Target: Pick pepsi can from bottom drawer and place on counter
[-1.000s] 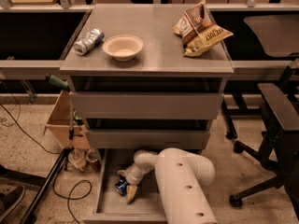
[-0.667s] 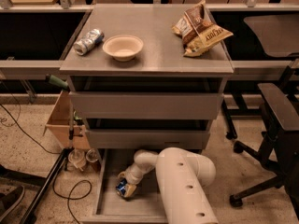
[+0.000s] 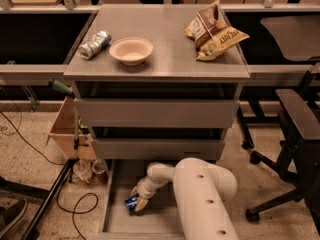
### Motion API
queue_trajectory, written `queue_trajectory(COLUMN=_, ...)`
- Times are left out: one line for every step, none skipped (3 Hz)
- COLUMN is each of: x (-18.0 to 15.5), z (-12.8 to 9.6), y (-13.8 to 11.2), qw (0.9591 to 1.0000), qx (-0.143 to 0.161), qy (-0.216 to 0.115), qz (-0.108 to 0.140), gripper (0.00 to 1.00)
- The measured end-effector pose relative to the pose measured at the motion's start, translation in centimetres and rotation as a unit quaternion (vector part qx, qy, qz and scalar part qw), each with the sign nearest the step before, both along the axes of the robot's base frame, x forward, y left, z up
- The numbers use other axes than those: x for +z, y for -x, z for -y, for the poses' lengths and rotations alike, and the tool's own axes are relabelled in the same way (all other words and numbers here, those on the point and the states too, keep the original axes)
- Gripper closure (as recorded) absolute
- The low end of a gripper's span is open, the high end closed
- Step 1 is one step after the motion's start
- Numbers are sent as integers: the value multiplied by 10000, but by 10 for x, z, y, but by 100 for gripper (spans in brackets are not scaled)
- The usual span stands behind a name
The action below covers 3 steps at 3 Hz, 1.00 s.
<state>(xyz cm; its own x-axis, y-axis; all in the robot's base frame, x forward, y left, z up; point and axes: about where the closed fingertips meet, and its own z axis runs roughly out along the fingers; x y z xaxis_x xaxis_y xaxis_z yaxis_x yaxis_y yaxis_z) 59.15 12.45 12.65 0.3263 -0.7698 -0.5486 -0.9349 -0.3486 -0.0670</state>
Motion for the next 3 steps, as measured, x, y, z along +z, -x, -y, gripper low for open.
queue_trajectory(x=22, z=16, y=-5, qw=9993, qx=-312, qy=-139, qz=148, gripper=100)
queue_trajectory(x=70, z=42, y=-2, qw=9980, qx=-555, qy=-182, qz=244, gripper=100)
queue_trajectory(x=135, z=64, y=10, qw=9974, qx=-647, qy=-125, qz=281, gripper=100)
